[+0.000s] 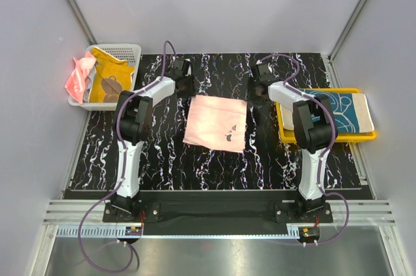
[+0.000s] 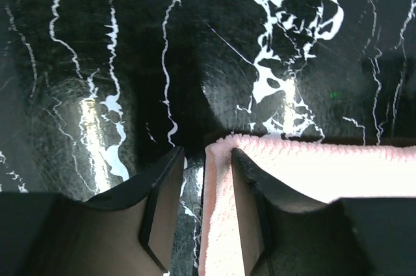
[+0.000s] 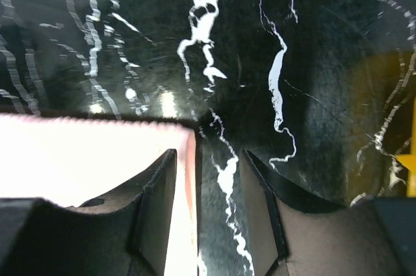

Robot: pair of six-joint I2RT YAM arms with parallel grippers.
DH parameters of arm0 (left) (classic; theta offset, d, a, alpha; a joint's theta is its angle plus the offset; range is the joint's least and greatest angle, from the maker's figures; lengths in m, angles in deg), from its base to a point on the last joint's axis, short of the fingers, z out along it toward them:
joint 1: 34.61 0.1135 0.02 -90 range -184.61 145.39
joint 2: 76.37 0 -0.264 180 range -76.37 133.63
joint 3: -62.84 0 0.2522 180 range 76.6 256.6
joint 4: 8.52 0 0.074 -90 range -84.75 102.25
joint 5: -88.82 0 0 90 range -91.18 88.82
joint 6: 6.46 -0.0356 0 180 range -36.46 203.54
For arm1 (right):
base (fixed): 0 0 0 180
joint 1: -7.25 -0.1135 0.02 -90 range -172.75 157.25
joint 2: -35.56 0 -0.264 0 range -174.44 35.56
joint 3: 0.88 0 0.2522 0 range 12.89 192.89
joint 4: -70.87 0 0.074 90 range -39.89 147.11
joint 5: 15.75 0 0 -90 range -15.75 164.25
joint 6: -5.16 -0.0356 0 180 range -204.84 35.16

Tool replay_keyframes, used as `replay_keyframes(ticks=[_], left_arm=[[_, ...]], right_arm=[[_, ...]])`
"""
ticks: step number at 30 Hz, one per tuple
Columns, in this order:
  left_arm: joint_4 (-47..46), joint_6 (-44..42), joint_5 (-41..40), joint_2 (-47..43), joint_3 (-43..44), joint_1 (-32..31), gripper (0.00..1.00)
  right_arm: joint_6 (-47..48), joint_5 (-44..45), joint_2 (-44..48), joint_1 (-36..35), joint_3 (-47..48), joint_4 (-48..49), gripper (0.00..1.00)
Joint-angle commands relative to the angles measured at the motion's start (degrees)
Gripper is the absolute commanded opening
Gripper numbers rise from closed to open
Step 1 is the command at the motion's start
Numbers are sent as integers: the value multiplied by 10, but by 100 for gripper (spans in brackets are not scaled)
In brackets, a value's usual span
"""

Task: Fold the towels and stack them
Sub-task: Fold the towel

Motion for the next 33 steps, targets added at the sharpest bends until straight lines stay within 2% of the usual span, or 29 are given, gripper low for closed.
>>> replay_keyframes(ticks=[1,5,14,25,33], left_arm=[[43,5,-66,15,-18,3,41],[44,10,-71,19,-12,0,40],[47,31,-83,13,-25,-6,26],[38,33,-89,2,-42,-5,26],[31,34,-79,2,-40,-5,26]], right_arm=[[4,8,58,-7,-2,14,50],[14,3,35,-24,13,-1,50],[26,9,-17,-36,44,-24,50],[53,33,-81,-37,121,-27,49],[56,27,-93,-38,127,-18,43]])
